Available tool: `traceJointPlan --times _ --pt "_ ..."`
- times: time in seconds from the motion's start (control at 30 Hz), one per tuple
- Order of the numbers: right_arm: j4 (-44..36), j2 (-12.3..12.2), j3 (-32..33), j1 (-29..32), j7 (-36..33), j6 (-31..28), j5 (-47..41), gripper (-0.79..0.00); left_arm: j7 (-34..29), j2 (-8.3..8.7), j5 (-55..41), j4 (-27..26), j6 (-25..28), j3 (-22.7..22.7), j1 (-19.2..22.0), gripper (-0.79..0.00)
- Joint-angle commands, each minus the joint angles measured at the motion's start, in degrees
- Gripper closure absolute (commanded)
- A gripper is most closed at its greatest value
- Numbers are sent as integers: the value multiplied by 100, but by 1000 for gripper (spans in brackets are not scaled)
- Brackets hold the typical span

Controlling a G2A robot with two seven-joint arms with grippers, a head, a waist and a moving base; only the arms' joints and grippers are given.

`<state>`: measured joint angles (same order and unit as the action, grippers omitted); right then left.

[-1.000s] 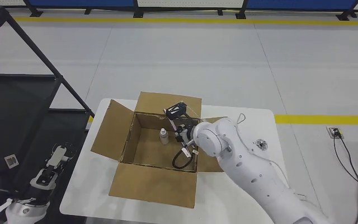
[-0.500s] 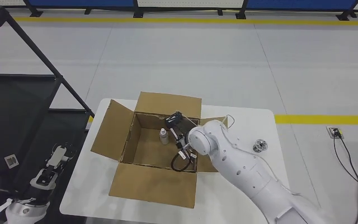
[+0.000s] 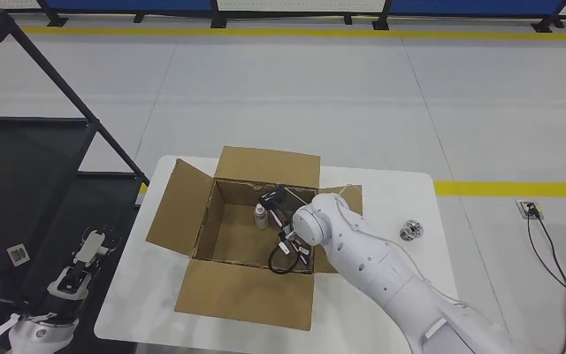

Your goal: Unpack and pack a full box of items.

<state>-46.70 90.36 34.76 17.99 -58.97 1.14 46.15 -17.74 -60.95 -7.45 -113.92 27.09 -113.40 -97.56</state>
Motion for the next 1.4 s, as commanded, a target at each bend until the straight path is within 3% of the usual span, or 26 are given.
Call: traceJointPlan --times 0.0,0.27,0.4,0.43,0.7,0.87,0.93,0.97,1.03,1.13,1.37 --pt "123 48 8 -5 82 66 -63 0 0 0 0 0 0 0 0 -785" --pt "558 224 -5 -45 272 148 -195 0 0 0 0 0 0 0 0 -785" --pt "760 299 -25 -93 276 101 -199 -237 0 0 0 0 0 0 0 -785" --pt "794 310 -23 -102 280 92 -204 -262 0 0 0 0 0 0 0 -785" --pt "1039 400 49 -211 360 -22 -231 -283 0 0 0 0 0 0 0 -785" --pt "729 340 199 -239 301 -172 -197 -314 0 0 0 0 0 0 0 -785" --pt "339 254 284 -214 67 -212 -49 -391 0 0 0 0 0 0 0 -785" --pt "116 202 352 -171 -30 -214 1 -508 0 0 0 0 0 0 0 -785" --pt "-396 71 529 -43 -298 -157 139 -548 0 0 0 0 0 0 0 -785" --pt "-1265 -150 852 254 -664 -100 426 -720 0 0 0 0 0 0 0 -785" --pt "-4268 -772 2251 1710 -1586 -275 1115 -785 0 0 0 0 0 0 0 -785"
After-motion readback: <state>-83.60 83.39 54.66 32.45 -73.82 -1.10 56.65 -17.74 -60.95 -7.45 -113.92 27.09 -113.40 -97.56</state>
